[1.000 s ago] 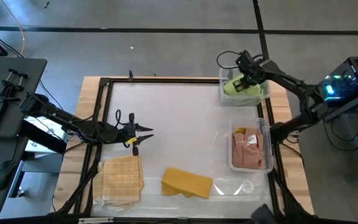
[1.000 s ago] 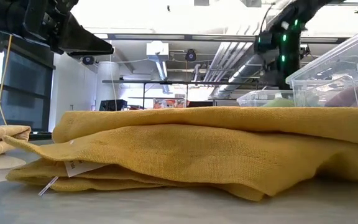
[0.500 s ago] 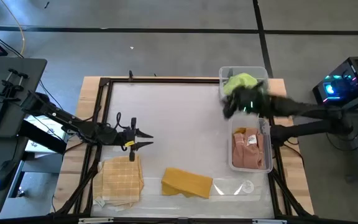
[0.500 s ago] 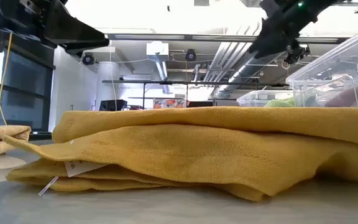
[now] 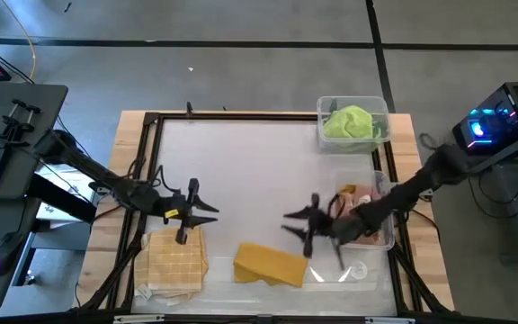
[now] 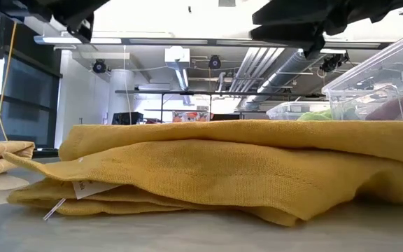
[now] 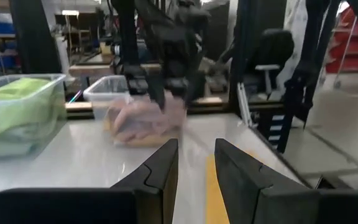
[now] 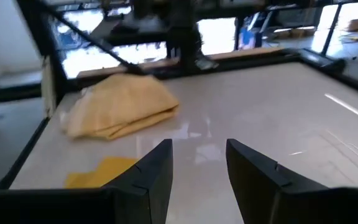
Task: Sort towels by color in basket
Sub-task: Put the yellow kitchen towel into the bottom transparent bin
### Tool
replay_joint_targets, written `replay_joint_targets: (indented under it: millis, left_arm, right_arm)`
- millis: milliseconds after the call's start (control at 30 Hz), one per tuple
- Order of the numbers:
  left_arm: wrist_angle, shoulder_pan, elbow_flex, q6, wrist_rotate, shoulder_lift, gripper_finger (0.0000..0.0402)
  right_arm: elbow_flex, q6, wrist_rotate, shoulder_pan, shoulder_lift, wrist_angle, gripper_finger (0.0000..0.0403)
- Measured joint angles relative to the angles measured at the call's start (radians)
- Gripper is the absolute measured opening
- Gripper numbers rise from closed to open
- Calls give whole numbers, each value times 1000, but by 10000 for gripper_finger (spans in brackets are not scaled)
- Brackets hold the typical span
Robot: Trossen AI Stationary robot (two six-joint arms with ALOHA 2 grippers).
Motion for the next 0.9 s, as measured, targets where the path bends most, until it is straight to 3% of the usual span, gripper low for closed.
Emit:
replay_joint_targets:
  millis: [400, 700, 900]
  left_arm:
    - [293, -18, 0, -27, -8, 214, 94]
    - [397, 4, 10, 8, -12, 361, 94]
    - [395, 17, 24, 15, -11, 419, 94]
  right_arm:
    - [336, 39, -155, 23, 434, -104, 146]
    - [415, 106, -449, -42, 494, -225, 192]
    - [360, 58, -484, -25, 494, -370, 187]
